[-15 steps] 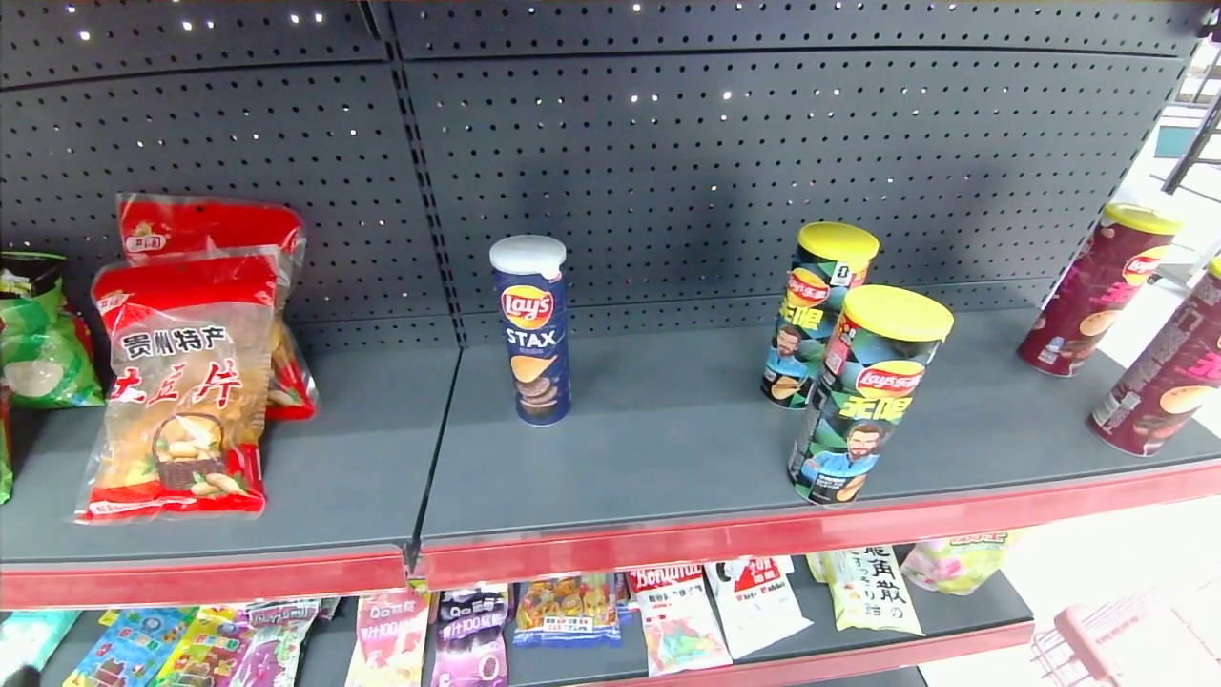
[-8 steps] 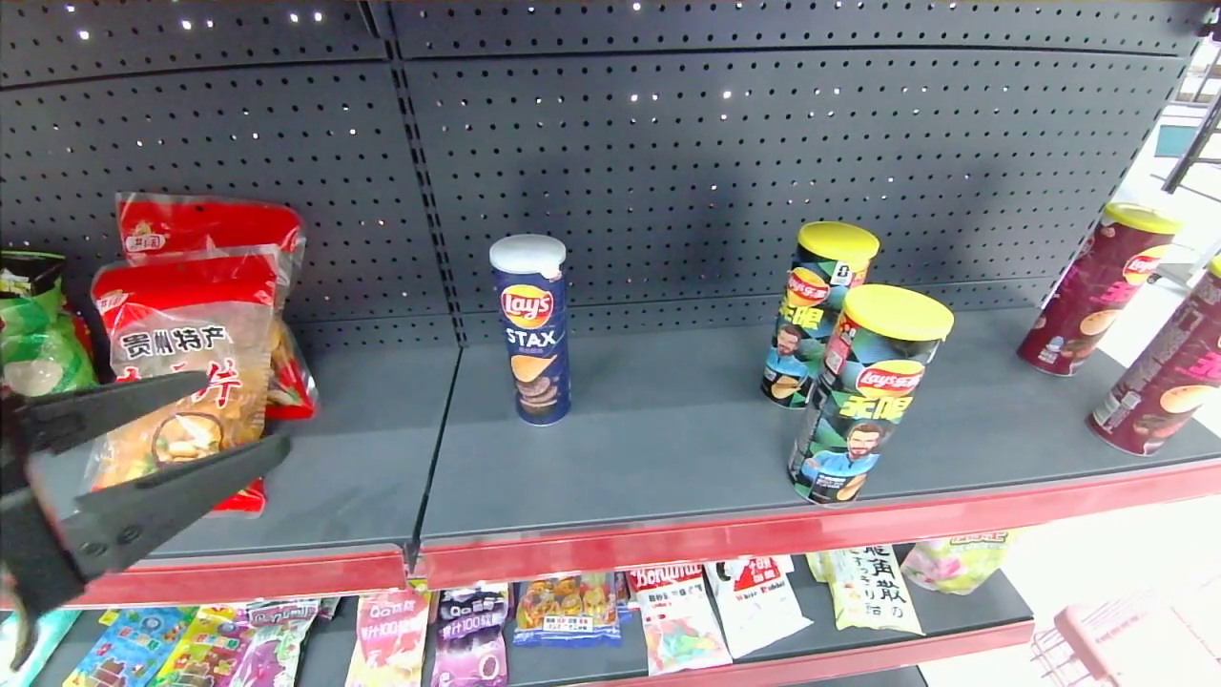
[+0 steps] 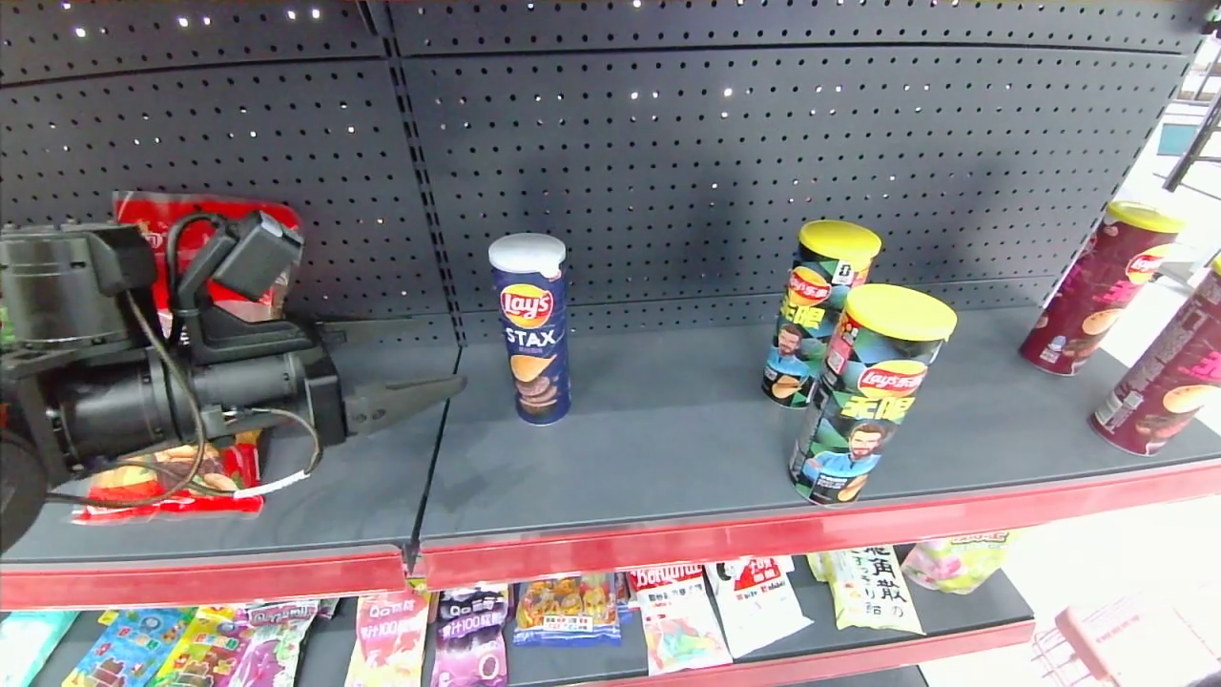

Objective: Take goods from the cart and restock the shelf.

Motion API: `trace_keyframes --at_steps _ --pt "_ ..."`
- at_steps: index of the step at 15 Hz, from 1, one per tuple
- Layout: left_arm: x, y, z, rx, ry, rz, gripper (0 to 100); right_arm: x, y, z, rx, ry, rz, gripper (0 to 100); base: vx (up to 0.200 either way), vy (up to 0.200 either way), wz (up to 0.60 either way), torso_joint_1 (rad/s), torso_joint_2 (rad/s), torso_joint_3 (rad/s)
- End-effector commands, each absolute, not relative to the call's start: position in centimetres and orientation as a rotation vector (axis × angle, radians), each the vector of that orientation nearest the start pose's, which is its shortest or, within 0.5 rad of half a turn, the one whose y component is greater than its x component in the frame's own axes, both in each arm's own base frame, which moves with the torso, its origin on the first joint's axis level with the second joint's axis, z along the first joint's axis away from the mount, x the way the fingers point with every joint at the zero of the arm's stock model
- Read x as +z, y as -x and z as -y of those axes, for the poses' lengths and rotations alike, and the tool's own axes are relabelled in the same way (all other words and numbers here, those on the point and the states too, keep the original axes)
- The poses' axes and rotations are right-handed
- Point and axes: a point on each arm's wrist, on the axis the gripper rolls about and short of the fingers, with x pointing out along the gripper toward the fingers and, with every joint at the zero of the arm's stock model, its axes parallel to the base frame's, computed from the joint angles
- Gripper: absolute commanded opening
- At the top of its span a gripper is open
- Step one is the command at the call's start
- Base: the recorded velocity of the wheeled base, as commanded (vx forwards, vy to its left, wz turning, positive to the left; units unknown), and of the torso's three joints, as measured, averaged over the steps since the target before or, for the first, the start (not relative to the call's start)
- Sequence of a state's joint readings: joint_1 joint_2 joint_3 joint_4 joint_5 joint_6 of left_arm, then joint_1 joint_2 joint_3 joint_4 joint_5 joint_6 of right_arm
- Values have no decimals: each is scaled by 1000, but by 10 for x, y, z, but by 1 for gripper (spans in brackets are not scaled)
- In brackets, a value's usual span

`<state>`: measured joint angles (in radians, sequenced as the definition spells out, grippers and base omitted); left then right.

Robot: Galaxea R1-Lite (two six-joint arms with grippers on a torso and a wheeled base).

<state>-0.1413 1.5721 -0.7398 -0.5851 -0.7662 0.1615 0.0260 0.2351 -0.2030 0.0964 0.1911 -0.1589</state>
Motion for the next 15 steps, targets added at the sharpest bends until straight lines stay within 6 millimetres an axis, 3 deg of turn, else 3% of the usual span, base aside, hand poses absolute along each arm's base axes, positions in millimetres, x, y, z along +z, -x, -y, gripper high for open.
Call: trace_keyframes --at_steps 1,2,5,15 --pt "180 -299 59 -941 -91 -182 100 127 12 -4 225 147 -120 0 0 0 0 0 0 0" --pt "181 -316 62 -964 -106 -133 100 127 12 -4 224 147 -122 0 0 0 0 0 0 0" --pt "182 -339 66 -986 -115 -96 100 129 12 -3 200 149 -118 0 0 0 0 0 0 0" --pt "182 -376 75 -1041 -124 -45 100 133 12 -3 192 152 -117 0 0 0 0 0 0 0"
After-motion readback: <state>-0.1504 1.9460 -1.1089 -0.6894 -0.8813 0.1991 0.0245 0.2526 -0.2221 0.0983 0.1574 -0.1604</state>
